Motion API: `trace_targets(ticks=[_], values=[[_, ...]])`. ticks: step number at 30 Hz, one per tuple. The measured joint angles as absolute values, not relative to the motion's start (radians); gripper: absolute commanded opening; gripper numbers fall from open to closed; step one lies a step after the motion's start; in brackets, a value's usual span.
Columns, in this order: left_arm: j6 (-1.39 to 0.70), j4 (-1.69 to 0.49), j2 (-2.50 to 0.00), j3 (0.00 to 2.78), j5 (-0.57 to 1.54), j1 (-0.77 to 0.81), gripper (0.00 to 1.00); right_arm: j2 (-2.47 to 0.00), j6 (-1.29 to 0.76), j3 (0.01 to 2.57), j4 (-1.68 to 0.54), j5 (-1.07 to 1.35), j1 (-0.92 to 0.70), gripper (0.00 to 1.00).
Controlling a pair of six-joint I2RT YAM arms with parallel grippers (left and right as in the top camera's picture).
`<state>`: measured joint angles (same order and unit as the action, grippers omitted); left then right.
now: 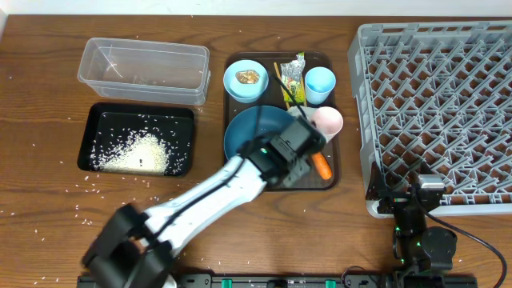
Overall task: Sort waste into correct bins and load items into the dishwasher rack
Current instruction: 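Carry the blue plate back and set it on the brown tray, then grasp the small blue bowl with the mushroom using the left gripper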
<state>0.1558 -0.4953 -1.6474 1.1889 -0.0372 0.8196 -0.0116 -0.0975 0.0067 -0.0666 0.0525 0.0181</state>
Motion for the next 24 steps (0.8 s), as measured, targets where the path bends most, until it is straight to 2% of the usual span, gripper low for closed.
trace_targets(ticks=[6,13,17,24], values=[[0.154,-0.628,-1.641,1.464,-0.012,0.661,0.71,-0.012,-0.097,0.007,-0.067,0.052,0.018,0.99],[0.162,-0.752,-1.913,1.845,0.001,0.461,0.73,-0.012,-0.097,0.007,-0.067,0.052,0.019,0.99],[0.191,-0.761,-2.118,1.948,0.017,0.426,0.73,-0.012,-0.097,0.007,-0.067,0.052,0.018,0.99],[0.245,-0.775,-2.338,1.951,0.053,0.447,0.73,-0.012,-0.097,0.007,-0.067,0.052,0.018,0.99]])
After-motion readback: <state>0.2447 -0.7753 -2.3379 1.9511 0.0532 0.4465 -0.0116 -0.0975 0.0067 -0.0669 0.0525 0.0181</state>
